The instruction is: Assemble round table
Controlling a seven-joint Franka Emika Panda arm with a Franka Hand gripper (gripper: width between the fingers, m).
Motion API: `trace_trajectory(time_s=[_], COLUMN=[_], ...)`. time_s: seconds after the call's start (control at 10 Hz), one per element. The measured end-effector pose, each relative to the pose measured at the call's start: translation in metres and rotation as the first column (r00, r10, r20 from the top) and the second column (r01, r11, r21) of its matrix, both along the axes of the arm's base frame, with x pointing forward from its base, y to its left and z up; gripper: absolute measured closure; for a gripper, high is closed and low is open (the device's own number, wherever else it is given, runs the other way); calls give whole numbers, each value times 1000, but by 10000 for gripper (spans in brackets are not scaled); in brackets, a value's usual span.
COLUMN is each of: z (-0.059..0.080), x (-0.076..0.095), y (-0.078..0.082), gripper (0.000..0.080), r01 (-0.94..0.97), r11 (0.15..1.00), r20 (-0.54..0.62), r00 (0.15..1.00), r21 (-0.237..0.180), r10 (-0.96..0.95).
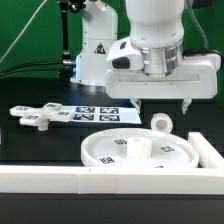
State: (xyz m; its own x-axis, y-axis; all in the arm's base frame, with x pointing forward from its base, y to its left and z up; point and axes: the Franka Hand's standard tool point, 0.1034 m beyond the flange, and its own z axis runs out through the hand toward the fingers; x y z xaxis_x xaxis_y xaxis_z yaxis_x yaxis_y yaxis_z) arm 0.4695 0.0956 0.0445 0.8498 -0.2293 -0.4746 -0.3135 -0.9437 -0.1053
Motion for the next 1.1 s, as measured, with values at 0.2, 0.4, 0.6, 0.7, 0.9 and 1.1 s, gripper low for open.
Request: trace_trajectory(time_s=[0.2, 0.4, 0.6, 0.7, 0.9, 1.1], z=[-4, -9, -18, -20, -28, -34], x=[-5, -7, -8, -12, -7, -11], y=[4, 9, 8, 7, 8, 10], gripper=[151, 151, 151, 151, 151, 151], r01=[-14, -22, -33, -36, -47, -49], r11=[1000, 998, 995, 994, 993, 994], r20=[-89, -182, -275, -326, -328, -332], r00=[996, 983, 960, 943, 941, 940], r21=[27, 61, 93, 107, 104, 102], r10=[16, 33, 57, 69, 79, 80])
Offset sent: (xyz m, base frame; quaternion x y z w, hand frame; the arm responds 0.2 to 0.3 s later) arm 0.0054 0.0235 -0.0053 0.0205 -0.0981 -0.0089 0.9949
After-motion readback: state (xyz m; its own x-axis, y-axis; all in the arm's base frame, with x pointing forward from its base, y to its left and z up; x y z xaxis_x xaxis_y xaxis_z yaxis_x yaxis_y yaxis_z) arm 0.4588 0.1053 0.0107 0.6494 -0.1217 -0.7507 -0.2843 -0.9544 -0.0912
